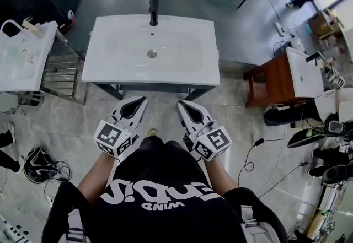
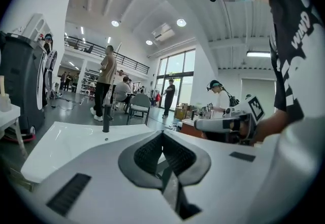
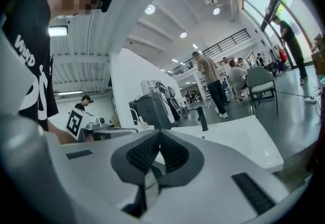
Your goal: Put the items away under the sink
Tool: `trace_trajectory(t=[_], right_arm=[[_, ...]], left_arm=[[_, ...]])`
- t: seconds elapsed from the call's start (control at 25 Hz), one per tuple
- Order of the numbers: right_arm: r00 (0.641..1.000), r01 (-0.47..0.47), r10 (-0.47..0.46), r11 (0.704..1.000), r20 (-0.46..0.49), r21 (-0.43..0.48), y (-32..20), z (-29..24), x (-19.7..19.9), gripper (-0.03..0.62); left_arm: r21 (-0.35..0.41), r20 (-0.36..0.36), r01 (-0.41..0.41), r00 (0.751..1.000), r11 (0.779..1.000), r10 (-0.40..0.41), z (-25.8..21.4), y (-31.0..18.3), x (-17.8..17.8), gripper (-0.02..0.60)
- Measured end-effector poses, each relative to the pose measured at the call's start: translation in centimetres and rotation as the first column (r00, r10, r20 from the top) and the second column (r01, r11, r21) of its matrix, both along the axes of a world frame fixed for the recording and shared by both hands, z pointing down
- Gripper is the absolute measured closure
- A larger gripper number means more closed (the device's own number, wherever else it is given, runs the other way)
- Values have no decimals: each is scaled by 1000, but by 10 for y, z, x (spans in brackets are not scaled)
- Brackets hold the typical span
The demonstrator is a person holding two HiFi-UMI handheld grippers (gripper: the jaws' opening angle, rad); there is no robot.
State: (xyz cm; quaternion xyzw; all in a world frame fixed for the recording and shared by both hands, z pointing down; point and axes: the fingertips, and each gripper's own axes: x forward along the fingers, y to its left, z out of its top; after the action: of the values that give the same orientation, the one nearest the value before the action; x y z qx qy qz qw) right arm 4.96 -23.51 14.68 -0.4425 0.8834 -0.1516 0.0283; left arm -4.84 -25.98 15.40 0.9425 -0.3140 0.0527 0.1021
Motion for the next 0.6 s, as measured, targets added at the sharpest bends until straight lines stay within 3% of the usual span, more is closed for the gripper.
trace_trajectory(t=[0.6], right_arm=[[995,-22,30,996,-99,83,13,-32,39,576]], left_arm=[[93,-57,-106,992,990,112,-57,17,53,561]])
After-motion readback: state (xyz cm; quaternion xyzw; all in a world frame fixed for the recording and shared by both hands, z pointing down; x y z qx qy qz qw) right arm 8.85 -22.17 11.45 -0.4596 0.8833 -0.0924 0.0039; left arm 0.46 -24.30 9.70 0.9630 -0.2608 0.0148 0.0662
